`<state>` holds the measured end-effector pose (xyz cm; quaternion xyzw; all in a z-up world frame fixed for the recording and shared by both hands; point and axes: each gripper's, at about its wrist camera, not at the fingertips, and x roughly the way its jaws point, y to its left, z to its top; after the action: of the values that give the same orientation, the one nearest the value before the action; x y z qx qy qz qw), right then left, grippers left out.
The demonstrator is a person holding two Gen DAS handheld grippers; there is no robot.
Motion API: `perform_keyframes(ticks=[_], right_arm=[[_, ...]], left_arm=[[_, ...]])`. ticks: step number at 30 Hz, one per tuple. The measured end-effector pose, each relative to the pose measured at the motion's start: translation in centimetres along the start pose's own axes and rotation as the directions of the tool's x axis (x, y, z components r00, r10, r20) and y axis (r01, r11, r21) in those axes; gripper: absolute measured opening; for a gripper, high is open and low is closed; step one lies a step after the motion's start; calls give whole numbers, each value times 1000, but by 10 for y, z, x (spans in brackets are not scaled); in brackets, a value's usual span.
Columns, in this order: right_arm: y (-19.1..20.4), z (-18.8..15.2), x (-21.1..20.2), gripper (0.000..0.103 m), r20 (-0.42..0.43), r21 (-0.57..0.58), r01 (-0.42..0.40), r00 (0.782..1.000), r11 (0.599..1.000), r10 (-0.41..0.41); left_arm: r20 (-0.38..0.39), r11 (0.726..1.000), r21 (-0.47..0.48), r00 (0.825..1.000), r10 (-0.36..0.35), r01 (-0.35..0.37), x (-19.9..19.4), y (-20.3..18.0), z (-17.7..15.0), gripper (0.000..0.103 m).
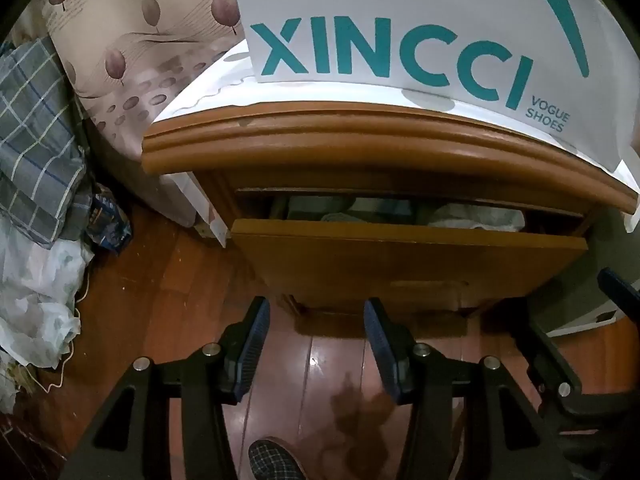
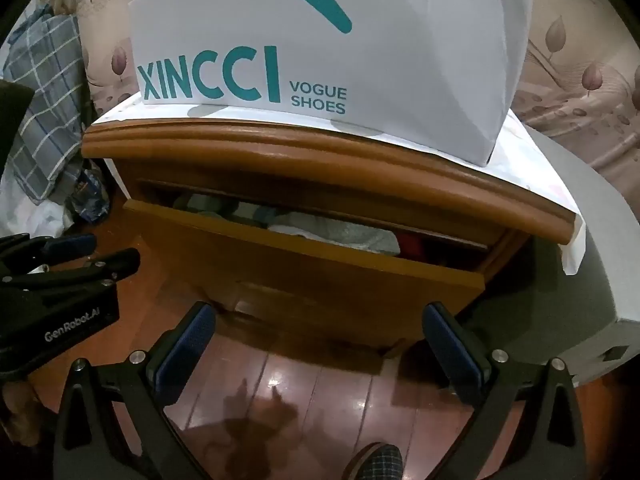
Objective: Take underwear out of drawer
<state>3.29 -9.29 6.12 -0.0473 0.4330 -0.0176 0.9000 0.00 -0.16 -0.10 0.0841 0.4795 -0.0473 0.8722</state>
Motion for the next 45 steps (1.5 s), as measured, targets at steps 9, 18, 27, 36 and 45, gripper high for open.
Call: perform_keyframes(ticks=[9,18,27,36,45], right_arm=[[-2,0,-2,102,-7,-2,0,1000,1000,0],[-1,1,4,102,-27,4,-24,999,1000,24],[-3,3,2,102,-30,17,-12,999,1000,13],[-5,3,2,102,-30,21,-11,999,1000,12],[-7,3,3,102,-33,22,-9,999,1000,10]], left_arm=[[0,1000,0,1000,-2,2,8,-2,-4,50],[39,999,18,999,-28,28,3,-1,-3,50],[5,999,10,999,-31,31,5,2,0,50],[-26,1000,-15,999,-18,18,9,6,-2,50],[-41,999,-47,999,-17,15,11,13,-1,50]])
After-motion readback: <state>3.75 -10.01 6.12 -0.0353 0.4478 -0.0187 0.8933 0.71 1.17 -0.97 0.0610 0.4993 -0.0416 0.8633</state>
